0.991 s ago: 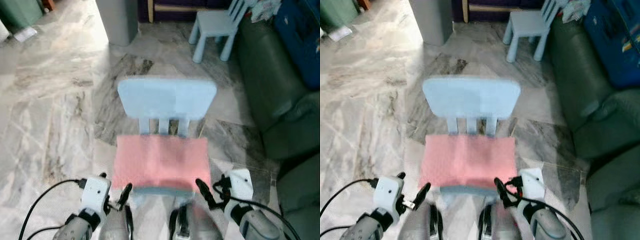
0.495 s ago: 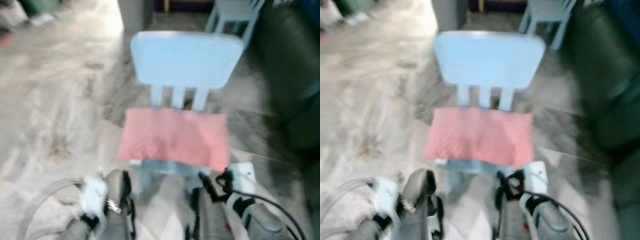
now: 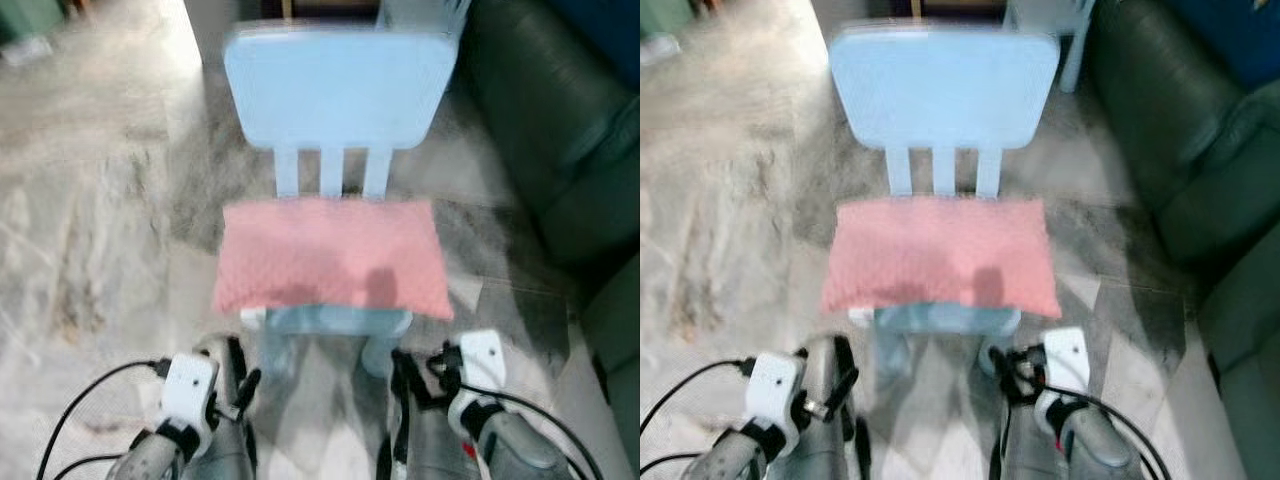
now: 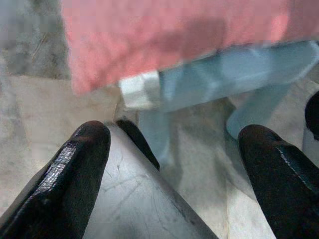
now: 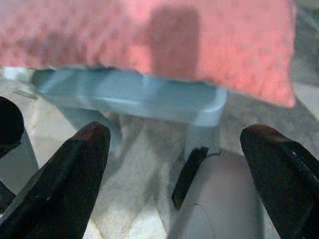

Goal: Move the pillow to the sofa

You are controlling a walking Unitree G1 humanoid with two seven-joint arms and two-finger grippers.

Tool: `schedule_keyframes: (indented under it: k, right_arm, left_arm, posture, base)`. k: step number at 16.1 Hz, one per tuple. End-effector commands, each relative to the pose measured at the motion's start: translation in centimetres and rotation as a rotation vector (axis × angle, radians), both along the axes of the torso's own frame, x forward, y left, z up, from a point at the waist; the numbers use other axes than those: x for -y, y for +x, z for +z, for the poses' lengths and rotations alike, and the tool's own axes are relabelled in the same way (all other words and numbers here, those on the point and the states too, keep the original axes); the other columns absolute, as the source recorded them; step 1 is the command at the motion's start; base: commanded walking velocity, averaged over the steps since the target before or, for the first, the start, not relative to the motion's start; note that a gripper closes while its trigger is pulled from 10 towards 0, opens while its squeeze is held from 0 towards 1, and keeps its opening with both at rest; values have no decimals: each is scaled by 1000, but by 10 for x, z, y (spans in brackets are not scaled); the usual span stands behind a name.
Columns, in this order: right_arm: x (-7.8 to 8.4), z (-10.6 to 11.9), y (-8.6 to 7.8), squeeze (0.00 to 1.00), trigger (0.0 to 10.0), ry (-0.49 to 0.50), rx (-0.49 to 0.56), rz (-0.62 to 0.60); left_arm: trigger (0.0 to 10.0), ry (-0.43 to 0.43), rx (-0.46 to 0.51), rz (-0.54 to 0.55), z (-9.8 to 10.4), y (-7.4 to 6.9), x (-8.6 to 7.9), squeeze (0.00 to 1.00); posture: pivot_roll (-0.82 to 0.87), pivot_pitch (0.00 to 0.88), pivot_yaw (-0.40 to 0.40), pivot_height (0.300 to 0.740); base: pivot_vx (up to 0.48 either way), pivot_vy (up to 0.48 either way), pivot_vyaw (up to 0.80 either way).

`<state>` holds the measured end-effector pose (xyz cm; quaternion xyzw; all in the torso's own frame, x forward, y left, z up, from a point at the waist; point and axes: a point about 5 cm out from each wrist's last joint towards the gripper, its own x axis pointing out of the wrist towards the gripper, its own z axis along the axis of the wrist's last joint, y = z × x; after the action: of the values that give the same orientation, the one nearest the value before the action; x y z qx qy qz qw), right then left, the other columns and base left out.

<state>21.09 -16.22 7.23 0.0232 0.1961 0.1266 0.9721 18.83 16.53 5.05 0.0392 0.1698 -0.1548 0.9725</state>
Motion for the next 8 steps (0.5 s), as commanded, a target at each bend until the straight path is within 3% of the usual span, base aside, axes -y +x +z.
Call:
schedule_keyframes:
  k: [1,6,8]
  right_arm:
    - [2,-2,-1,0,10000,-6,-12,-13]
    - [2,-2,1,0,10000,-6,-5,-12]
    - [0,7,11,0,10000,-7,41,-3]
  left_arm:
    - [10000,0,-11,15,-1,-1,-2,0]
    - [10000,-10,0,41,3,5,-3,0]
    - [10000,-17,60,68,16,18,-2,0]
  posture:
    - [15,276,-5,440]
    - [14,271,-3,392]
    - [11,254,-2,373]
  base:
    - [0,0,0]
    - [0,0,0]
    - [0,0,0]
